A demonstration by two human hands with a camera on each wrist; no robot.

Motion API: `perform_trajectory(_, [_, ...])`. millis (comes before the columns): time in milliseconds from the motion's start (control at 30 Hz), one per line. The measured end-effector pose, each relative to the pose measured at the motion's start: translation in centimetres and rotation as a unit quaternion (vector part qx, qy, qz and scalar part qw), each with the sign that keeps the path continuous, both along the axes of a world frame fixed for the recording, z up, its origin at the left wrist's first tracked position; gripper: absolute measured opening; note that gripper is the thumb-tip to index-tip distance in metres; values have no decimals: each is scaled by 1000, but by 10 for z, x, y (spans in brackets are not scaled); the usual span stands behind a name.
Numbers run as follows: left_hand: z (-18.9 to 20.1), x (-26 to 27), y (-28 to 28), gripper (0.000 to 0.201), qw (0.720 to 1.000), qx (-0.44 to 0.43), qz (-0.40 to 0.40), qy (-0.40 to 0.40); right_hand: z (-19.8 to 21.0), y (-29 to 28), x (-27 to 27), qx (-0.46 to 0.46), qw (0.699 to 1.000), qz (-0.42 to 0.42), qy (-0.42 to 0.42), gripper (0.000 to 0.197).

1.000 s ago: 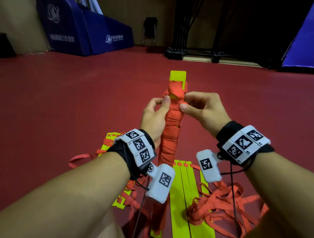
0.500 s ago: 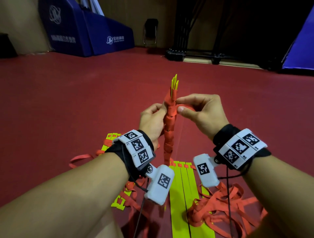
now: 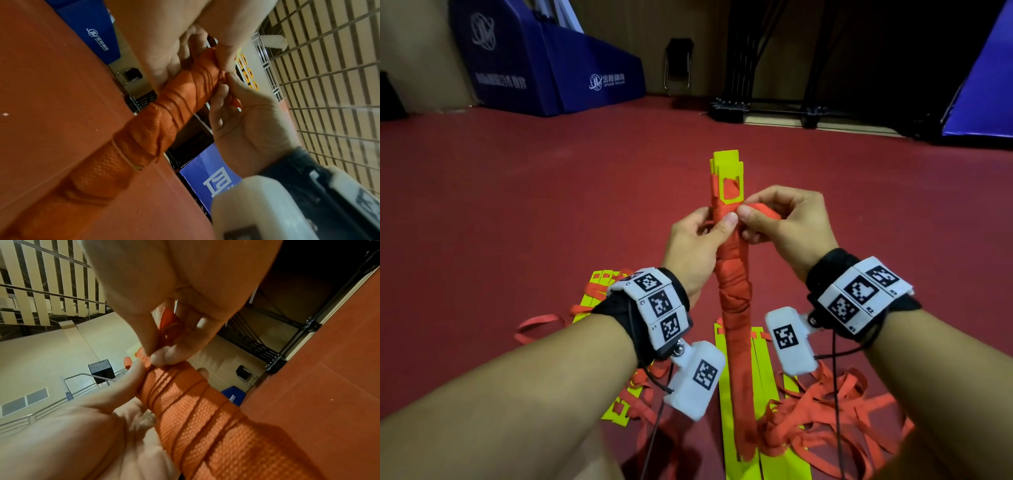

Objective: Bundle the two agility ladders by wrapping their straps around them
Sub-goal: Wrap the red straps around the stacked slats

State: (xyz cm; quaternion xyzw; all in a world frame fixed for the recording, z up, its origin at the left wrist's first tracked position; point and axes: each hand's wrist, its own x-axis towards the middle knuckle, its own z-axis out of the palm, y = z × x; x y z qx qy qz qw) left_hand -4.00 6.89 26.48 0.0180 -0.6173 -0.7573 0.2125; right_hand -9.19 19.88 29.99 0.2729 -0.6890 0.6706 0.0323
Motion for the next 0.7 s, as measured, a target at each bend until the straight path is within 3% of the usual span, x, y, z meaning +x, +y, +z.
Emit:
perform_trajectory(200, [3,-2,-4,20,999,14,27,15,0,-2,-3,16,1000,-27,0,13])
perform_trajectory(400, [1,-2,-9,19,999,15,31,2,-7,-3,-7,28,988,-147,33,42])
perform_trajectory(533, [0,-3,-9,21,999,14,32,-1,-11,-5,-10,45,984,-164,60,34])
perform_trajectory(700, [0,-3,-10,19,999,10,31,-8,-12,-7,-8,78,987,-129,61,14])
